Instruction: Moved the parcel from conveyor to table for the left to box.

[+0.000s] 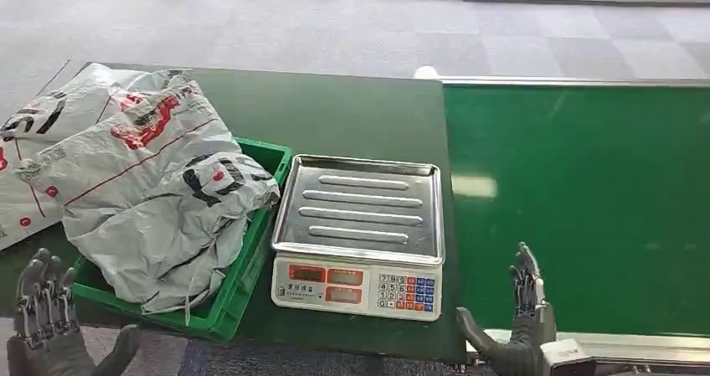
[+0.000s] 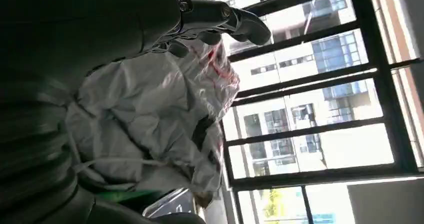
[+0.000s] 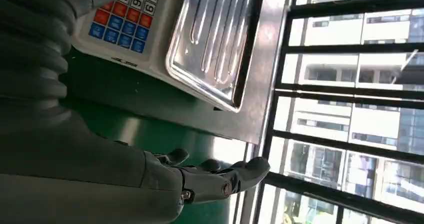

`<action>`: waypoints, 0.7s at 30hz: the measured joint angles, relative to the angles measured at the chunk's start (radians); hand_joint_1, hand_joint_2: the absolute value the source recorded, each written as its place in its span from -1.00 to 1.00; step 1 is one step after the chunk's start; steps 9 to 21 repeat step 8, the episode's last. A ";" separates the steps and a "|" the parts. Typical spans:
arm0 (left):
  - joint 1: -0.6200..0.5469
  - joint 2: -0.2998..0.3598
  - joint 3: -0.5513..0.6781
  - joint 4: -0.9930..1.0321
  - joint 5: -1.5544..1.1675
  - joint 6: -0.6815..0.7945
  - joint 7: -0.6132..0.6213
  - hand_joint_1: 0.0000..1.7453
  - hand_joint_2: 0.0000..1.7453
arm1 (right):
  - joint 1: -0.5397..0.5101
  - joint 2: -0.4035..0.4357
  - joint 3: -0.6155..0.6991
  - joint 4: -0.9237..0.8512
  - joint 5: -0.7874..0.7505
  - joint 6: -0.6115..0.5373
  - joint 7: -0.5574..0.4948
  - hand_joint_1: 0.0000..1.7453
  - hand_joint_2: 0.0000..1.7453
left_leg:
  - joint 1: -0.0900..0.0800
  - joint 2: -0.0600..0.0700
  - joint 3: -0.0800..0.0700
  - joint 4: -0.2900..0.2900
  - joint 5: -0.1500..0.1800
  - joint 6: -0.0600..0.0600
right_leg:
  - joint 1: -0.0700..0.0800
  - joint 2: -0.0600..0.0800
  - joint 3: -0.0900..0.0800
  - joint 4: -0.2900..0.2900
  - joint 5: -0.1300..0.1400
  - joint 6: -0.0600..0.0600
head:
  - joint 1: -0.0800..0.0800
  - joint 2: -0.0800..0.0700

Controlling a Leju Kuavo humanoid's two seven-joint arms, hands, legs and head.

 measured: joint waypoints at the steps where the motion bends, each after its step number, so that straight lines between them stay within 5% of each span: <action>1: 0.024 0.003 -0.023 0.003 0.006 0.035 -0.017 -1.00 1.00 | -0.007 -0.014 0.019 0.010 -0.015 -0.009 -0.003 -1.00 1.00 | 0.000 0.000 0.000 0.000 0.000 0.000 | 0.000 0.000 0.000 0.000 0.000 0.000 | 0.000 0.000; 8: 0.078 0.048 -0.172 0.025 0.050 0.215 -0.040 -1.00 1.00 | -0.052 -0.065 0.105 0.047 -0.063 -0.035 -0.015 -1.00 1.00 | 0.000 -0.002 0.001 0.000 0.000 0.000 | 0.000 -0.002 0.001 0.000 0.000 0.000 | 0.000 0.000; 21: 0.078 0.048 -0.172 0.025 0.050 0.215 -0.040 -1.00 1.00 | -0.052 -0.065 0.105 0.047 -0.063 -0.035 -0.015 -1.00 1.00 | 0.000 -0.002 0.001 0.000 0.000 0.000 | 0.000 -0.002 0.001 0.000 0.000 0.000 | 0.000 0.000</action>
